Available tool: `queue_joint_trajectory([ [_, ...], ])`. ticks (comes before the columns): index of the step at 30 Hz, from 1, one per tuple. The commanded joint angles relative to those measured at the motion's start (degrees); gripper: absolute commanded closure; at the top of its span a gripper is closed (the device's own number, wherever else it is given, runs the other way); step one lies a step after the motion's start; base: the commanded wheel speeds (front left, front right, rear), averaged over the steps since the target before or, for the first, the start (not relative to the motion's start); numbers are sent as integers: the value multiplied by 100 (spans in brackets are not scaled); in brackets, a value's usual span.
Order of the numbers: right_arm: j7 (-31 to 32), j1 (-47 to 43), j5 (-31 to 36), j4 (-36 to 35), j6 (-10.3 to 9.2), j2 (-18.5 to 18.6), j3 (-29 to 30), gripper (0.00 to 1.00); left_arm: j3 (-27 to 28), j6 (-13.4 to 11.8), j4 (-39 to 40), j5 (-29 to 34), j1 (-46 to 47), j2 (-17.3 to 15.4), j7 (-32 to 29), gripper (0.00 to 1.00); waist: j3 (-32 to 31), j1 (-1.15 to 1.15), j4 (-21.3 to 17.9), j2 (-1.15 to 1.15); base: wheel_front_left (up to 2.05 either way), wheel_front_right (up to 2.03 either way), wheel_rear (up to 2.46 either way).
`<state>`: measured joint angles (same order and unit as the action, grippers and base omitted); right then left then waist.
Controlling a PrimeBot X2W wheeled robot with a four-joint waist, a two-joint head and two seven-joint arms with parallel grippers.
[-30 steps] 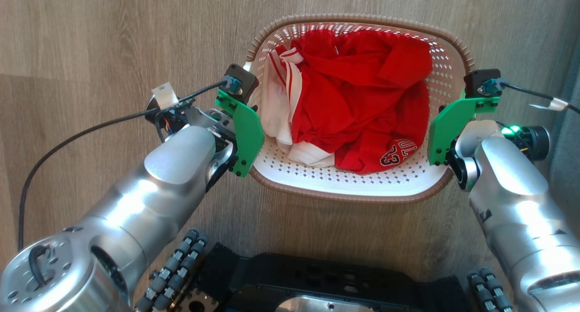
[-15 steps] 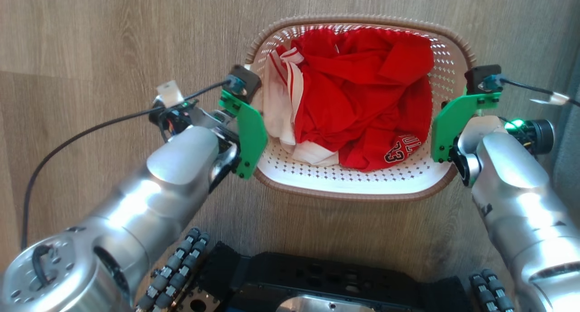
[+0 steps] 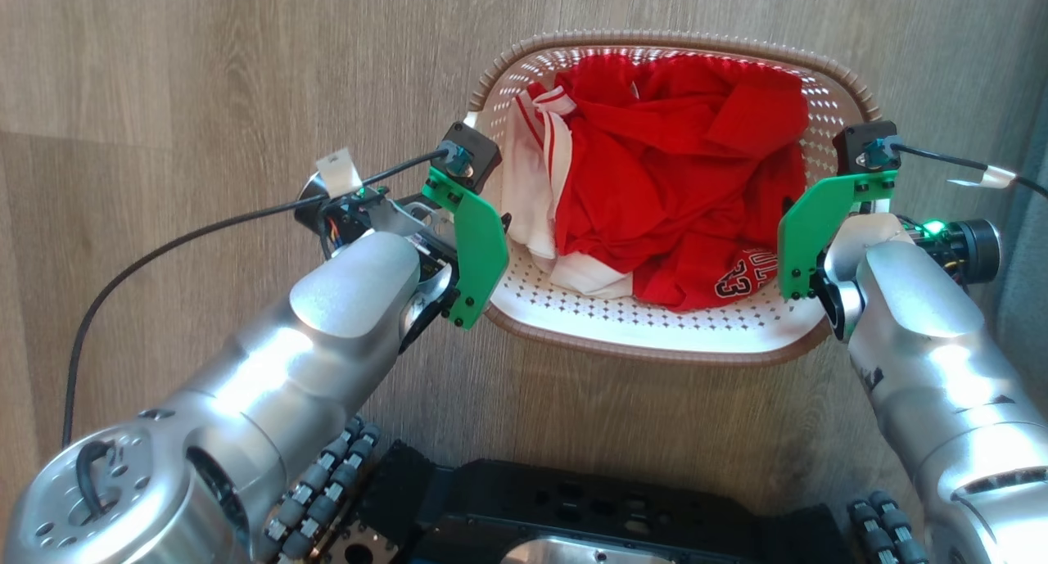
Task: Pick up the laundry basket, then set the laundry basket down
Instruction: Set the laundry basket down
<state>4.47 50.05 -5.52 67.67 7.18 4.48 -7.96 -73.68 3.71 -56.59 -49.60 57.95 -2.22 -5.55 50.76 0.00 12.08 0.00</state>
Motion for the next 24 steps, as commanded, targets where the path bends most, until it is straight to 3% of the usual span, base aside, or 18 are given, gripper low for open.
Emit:
queue_joint_trajectory([
  [1, 3, -231, 23, -7, 31, -160, -102, 0, 33, -27, 38, 41, -50, -65, -37, 0, -28, 0, 4, 0, 0, 0, 0],
  [6, -11, -244, 69, 48, 31, -160, -45, 0, 33, -200, -49, 127, -106, -65, -156, 0, -139, 0, -6, 0, 0, 0, 0],
  [16, 57, -333, 254, 210, 31, -160, 113, 0, 33, -195, -126, 31, -334, -65, -161, 0, -596, 0, 1, 0, 0, 0, 0],
  [24, 83, -562, -175, 243, 31, -160, -88, 0, 33, -279, -283, -107, -722, -65, -22, 0, -1325, 0, -73, 0, 0, 0, 0],
])
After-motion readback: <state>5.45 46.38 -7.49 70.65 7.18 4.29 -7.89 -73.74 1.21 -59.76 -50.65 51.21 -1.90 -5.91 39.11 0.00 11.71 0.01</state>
